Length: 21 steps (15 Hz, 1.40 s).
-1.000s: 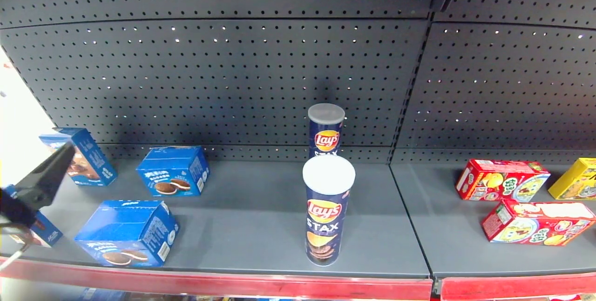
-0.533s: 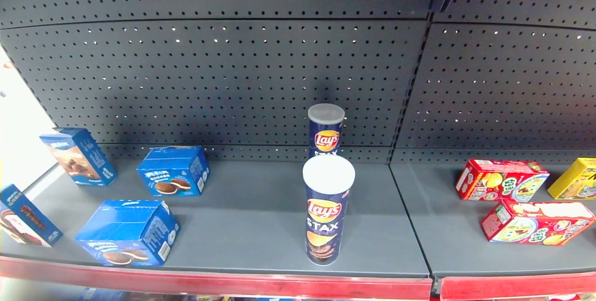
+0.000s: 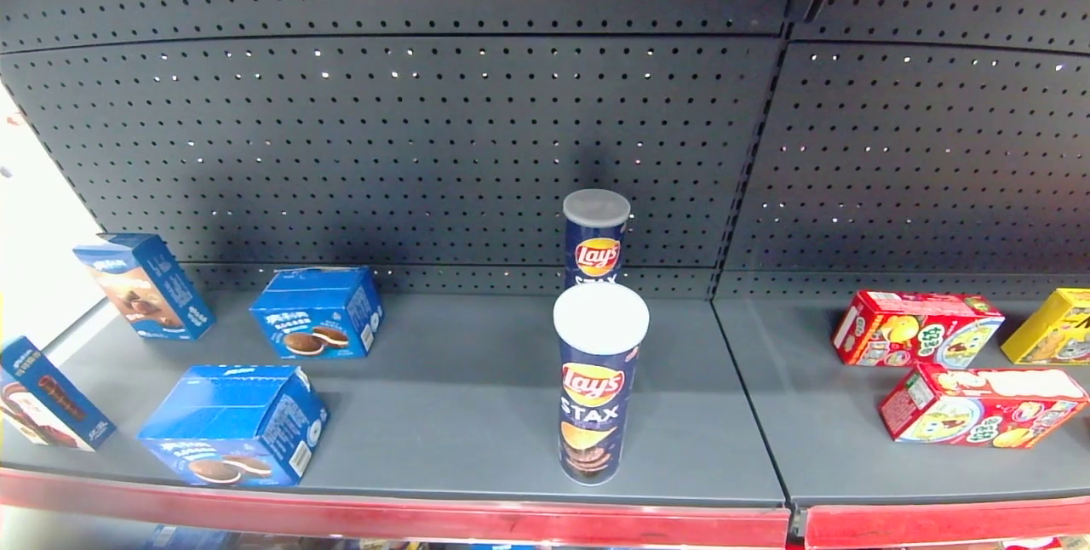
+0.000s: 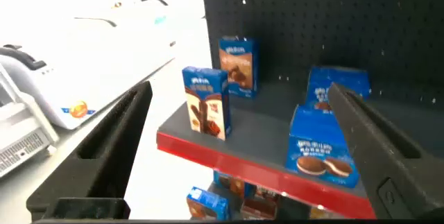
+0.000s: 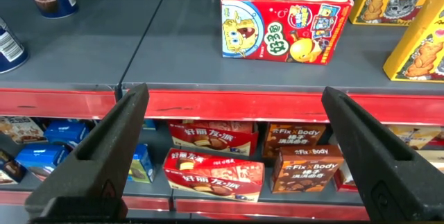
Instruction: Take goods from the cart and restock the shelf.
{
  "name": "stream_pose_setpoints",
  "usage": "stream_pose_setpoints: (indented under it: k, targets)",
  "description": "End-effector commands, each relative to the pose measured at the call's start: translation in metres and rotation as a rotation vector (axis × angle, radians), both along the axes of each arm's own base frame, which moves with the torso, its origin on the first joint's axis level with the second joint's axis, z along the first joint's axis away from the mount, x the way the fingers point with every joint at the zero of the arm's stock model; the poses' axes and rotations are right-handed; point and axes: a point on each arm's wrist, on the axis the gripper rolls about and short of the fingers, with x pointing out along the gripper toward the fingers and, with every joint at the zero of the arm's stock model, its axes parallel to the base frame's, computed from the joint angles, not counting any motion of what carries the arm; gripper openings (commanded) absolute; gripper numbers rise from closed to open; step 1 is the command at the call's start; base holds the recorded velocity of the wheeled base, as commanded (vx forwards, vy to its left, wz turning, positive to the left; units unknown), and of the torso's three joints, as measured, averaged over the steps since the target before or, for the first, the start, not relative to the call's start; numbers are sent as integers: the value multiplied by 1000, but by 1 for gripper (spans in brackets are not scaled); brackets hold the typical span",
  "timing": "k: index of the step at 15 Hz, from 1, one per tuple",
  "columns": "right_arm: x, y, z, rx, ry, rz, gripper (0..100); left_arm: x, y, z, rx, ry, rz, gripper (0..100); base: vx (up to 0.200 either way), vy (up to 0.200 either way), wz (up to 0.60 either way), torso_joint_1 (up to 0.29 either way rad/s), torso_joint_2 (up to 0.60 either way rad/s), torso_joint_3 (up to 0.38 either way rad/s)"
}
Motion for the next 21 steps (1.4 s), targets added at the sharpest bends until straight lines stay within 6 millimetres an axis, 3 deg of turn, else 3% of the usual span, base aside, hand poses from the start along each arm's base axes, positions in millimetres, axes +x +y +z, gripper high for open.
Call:
stream_pose_setpoints:
  k: [1,4,5,8,13,21]
  targets:
    - [0,0,0,0,1,1,100,2,-1,-20,1,43,23,100,0,0,0,0,0,0]
    - [0,0,0,0,1,1,100,-3,-4,-50,-30,110,88,100,0,0,0,0,0,0]
    - [0,0,0,0,1,1,100,1,-4,-58,-44,131,80,100,0,0,0,0,0,0]
    - [0,0,0,0,1,1,100,25,-4,-109,-35,194,-3,100,0,0,0,0,0,0]
    - [0,0,0,0,1,1,100,28,-10,-118,-44,235,-293,100,0,0,0,0,0,0]
    - [0,0,0,0,1,1,100,28,-13,-121,-42,276,-409,100,0,0,0,0,0,0]
